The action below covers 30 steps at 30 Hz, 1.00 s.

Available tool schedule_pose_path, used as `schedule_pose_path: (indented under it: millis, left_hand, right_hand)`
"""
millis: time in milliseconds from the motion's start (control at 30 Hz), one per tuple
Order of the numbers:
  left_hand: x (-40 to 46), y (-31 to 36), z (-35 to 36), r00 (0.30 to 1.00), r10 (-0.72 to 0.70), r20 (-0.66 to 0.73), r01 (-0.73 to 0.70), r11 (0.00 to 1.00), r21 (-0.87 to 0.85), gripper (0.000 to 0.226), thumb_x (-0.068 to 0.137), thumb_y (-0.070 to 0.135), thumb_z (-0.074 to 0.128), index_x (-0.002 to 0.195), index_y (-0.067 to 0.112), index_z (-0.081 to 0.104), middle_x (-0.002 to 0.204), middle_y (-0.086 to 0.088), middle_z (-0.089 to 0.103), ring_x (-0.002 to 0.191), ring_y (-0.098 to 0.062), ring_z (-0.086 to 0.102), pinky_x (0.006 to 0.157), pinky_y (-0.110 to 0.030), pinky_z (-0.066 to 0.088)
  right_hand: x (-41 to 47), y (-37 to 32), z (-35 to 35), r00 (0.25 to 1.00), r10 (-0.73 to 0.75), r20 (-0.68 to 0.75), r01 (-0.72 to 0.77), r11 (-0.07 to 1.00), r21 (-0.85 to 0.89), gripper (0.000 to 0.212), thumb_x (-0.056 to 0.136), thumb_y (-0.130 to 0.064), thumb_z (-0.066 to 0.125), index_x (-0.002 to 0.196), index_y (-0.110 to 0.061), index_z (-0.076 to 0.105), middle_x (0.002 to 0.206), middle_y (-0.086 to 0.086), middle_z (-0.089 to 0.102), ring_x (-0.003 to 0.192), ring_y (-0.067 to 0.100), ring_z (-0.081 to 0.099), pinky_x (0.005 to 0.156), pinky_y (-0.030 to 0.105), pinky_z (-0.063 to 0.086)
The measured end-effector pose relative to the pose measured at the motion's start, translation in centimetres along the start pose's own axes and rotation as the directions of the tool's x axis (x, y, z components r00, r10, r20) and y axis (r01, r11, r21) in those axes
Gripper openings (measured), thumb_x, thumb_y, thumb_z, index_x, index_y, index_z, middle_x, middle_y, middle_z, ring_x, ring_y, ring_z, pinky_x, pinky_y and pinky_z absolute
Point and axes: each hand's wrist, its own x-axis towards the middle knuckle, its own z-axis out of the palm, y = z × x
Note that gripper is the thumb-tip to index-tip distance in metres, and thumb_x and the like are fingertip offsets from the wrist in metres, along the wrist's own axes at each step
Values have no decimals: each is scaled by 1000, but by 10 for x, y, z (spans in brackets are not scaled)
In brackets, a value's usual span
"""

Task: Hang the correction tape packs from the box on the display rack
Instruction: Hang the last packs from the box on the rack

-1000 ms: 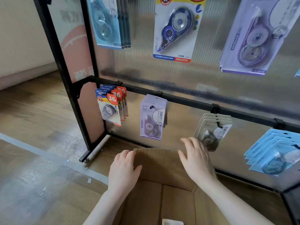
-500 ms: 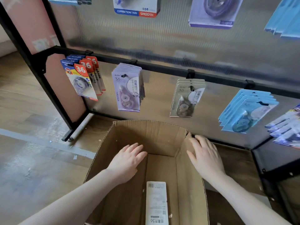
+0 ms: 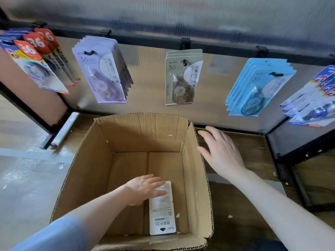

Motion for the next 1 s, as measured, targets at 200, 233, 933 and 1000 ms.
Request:
schedule_pose_path:
  millis: [200, 233, 933, 1000]
  left_hand:
    - [25, 24, 24, 989, 98, 109, -90, 993, -71, 88, 90, 24, 62, 152, 29, 1, 159, -14, -10, 146, -31, -11, 118, -45, 0]
    - [27, 27, 25, 989, 94, 115, -84, 993, -82, 89, 90, 26, 63, 152, 28, 0, 159, -16, -13, 146, -32, -13, 117, -45, -2]
    - [45, 25, 23, 950, -151, -272, 24, 907, -421, 44, 92, 3, 50, 133, 17, 47, 127, -12, 52, 116, -32, 51, 87, -41, 49]
    - [39, 20, 16, 922, -231, -311, 27, 839, -543, 38, 89, 9, 52, 125, 20, 54, 120, -3, 56, 109, -24, 54, 83, -31, 45]
  right_hand:
    - [-2, 5, -1, 999, -10, 42, 9, 1000, 23, 45, 92, -30, 58, 133, -13, 50, 139, 10, 45, 127, 30, 44, 104, 42, 36]
    - [-2, 6, -2, 999, -3, 53, 2, 1000, 27, 46, 92, -32, 56, 134, -14, 49, 141, 9, 43, 129, 29, 42, 105, 41, 34]
    - [-6, 3, -9, 990, 42, 137, -40, 999, -14, 48, 95, -37, 50, 139, -20, 43, 145, 6, 37, 131, 25, 41, 104, 39, 36]
    - [-6, 2, -10, 989, 47, 141, -44, 999, -18, 47, 95, -36, 50, 139, -20, 44, 144, 6, 39, 127, 26, 43, 102, 39, 37]
